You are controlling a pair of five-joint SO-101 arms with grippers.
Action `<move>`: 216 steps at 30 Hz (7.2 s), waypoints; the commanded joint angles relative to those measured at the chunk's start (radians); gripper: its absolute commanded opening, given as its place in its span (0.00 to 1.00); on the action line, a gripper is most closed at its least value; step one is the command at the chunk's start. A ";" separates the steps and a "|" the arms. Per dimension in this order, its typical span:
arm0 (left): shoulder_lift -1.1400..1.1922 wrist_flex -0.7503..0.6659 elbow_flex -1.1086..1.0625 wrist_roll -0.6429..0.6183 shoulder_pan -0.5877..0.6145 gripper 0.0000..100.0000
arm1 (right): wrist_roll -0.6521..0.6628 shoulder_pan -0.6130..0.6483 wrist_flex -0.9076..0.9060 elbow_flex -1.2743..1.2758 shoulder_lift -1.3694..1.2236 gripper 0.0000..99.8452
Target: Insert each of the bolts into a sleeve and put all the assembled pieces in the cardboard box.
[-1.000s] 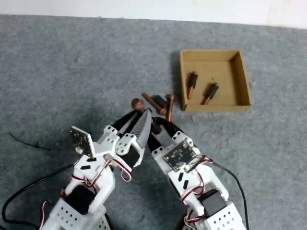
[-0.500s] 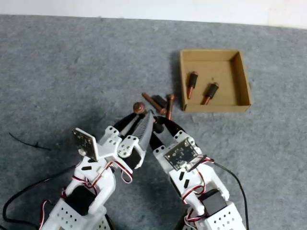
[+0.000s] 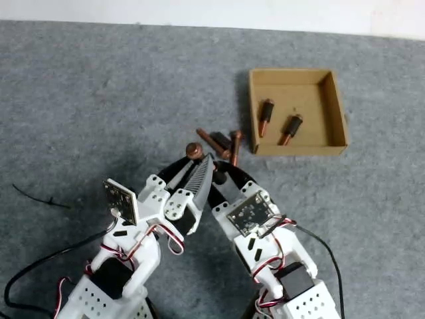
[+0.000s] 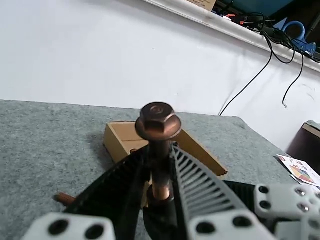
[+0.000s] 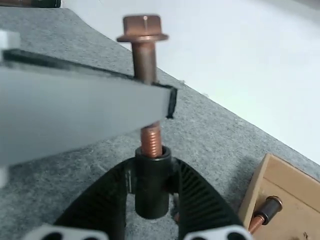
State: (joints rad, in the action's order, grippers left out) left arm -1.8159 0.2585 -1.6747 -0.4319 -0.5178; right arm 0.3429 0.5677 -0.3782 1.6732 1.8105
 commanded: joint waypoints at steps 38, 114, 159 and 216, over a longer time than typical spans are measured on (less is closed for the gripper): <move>0.387 0.089 0.199 -0.037 0.021 0.24 | -0.006 0.001 0.002 0.087 0.028 0.01; 0.394 0.046 0.119 0.545 0.328 0.01 | -0.012 -0.314 0.117 -0.579 -0.754 0.01; 0.395 -0.031 0.091 0.545 0.328 0.01 | -0.351 -0.564 0.173 -1.449 -2.166 0.20; 0.390 -0.026 0.110 0.543 0.349 0.01 | -0.181 -0.193 0.102 -1.402 -2.186 0.20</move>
State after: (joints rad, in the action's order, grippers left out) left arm -1.4154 0.2478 -1.5950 0.1051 -0.1788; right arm 0.1496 0.4219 -0.2677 0.3475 -0.3636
